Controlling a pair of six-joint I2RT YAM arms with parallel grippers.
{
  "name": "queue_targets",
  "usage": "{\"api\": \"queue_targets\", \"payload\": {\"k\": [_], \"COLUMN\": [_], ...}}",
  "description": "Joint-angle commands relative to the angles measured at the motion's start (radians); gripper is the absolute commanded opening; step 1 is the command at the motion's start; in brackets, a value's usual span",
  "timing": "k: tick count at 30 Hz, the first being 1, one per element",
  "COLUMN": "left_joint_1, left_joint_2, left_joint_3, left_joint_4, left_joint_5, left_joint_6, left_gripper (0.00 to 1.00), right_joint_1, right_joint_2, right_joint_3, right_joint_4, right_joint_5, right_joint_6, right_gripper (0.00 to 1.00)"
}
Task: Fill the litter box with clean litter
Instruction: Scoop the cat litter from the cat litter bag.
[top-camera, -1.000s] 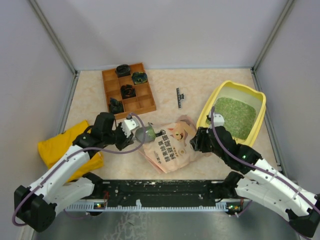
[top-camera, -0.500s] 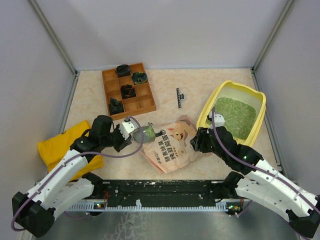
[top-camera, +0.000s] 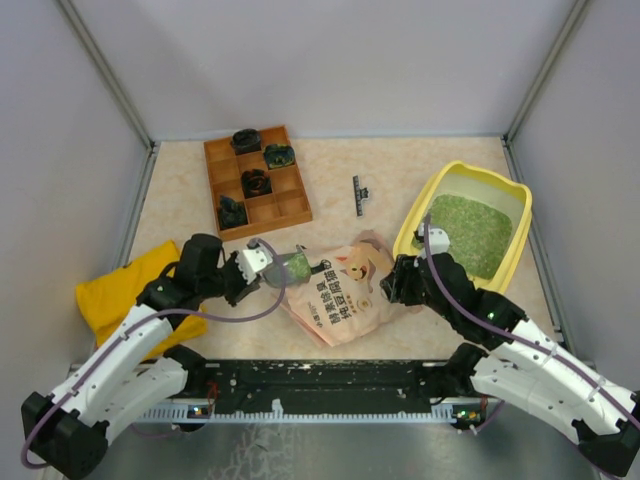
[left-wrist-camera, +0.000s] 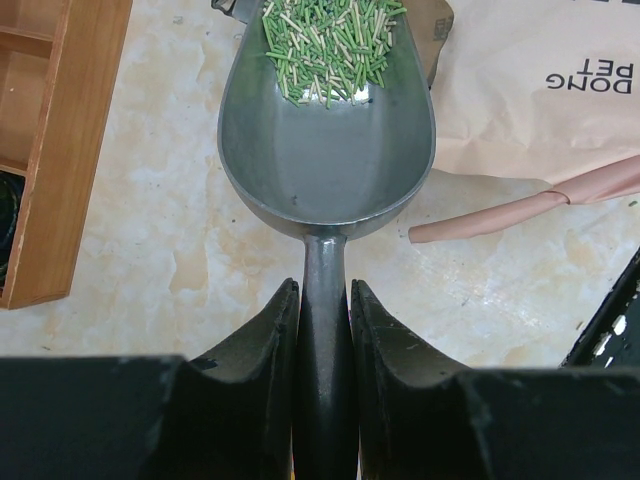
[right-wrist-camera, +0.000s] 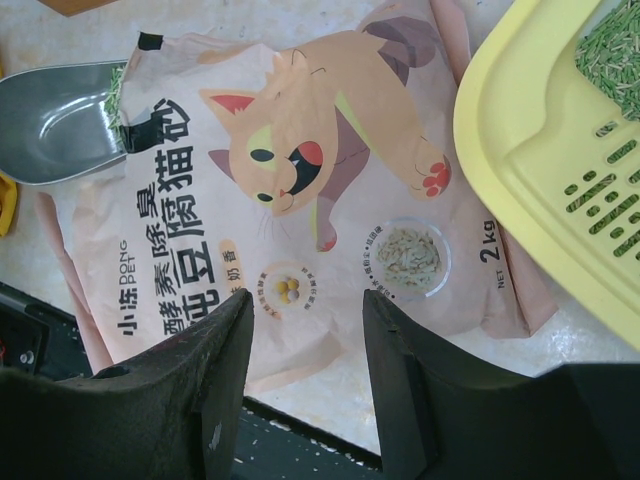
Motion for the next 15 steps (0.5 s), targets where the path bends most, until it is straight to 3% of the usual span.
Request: {"api": "queue_targets", "payload": {"k": [1, 15], "left_joint_1": [0.006, 0.011], "left_joint_2": [-0.035, -0.076], "left_joint_3": [0.0, -0.024], "left_joint_4": [0.014, -0.003], "left_joint_5": [-0.001, -0.013], "left_joint_6": [0.03, 0.036], "left_gripper": [0.0, 0.0], "right_joint_1": [-0.006, -0.006], "right_joint_2": [-0.007, -0.007], "right_joint_3": [0.033, 0.029], "right_joint_4": [0.044, 0.044], "right_joint_5": [-0.001, -0.004], "right_joint_6": [-0.017, -0.019], "right_gripper": [0.48, 0.48]}}
